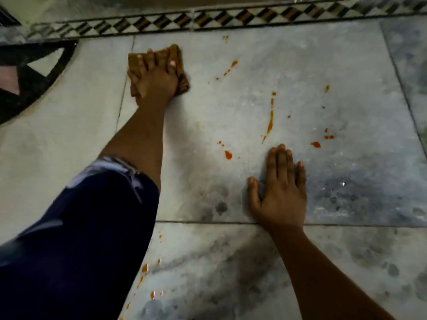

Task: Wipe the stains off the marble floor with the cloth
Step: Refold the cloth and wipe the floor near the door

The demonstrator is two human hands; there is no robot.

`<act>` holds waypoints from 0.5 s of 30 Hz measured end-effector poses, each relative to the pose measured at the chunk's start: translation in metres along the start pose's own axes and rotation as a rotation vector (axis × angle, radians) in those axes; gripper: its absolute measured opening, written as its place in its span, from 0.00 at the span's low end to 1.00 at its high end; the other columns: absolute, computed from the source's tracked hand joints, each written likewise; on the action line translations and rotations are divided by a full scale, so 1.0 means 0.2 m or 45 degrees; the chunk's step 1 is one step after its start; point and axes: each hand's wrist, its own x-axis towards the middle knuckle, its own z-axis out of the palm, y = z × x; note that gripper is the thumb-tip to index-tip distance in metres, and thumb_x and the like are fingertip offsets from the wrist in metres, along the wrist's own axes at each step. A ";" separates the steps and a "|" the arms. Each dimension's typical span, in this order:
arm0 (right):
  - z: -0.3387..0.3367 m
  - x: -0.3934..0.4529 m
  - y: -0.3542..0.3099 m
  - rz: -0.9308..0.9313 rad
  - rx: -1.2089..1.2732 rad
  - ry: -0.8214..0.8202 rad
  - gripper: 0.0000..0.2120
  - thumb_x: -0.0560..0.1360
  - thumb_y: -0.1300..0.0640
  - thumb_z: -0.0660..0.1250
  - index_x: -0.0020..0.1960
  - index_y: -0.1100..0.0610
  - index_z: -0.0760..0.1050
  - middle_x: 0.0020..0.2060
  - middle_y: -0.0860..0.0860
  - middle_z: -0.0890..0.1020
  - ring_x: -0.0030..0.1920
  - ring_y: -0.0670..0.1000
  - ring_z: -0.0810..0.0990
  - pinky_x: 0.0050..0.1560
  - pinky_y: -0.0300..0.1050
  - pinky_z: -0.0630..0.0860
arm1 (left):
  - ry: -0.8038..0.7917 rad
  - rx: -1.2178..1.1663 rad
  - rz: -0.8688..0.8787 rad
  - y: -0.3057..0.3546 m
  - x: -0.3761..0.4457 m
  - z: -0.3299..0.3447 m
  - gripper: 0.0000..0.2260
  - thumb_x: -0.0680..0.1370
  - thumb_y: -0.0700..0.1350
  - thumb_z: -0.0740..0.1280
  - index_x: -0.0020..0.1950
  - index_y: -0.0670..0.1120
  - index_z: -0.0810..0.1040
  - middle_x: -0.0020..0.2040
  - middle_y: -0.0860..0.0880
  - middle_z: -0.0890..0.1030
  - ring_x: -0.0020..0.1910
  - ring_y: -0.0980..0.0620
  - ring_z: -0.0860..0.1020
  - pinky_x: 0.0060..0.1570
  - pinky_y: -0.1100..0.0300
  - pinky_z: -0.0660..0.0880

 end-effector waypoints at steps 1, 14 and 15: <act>0.00 -0.01 0.00 0.002 -0.004 0.002 0.34 0.74 0.44 0.51 0.73 0.63 0.60 0.73 0.60 0.62 0.73 0.57 0.61 0.73 0.53 0.50 | -0.018 0.013 0.045 0.04 -0.02 0.02 0.23 0.82 0.54 0.45 0.77 0.53 0.49 0.78 0.47 0.48 0.76 0.44 0.44 0.71 0.37 0.40; 0.00 -0.02 -0.01 0.021 0.036 -0.031 0.34 0.73 0.44 0.53 0.73 0.63 0.61 0.73 0.59 0.63 0.73 0.57 0.61 0.72 0.53 0.52 | 0.009 0.039 0.119 0.16 -0.11 0.09 0.22 0.82 0.55 0.46 0.76 0.55 0.53 0.78 0.49 0.51 0.76 0.45 0.46 0.71 0.38 0.43; 0.00 -0.02 -0.01 0.016 0.034 -0.032 0.34 0.73 0.44 0.53 0.73 0.63 0.61 0.73 0.60 0.63 0.73 0.57 0.61 0.72 0.53 0.52 | -0.013 0.039 0.117 0.24 -0.07 0.10 0.22 0.82 0.56 0.46 0.76 0.56 0.53 0.78 0.49 0.50 0.76 0.44 0.46 0.71 0.38 0.42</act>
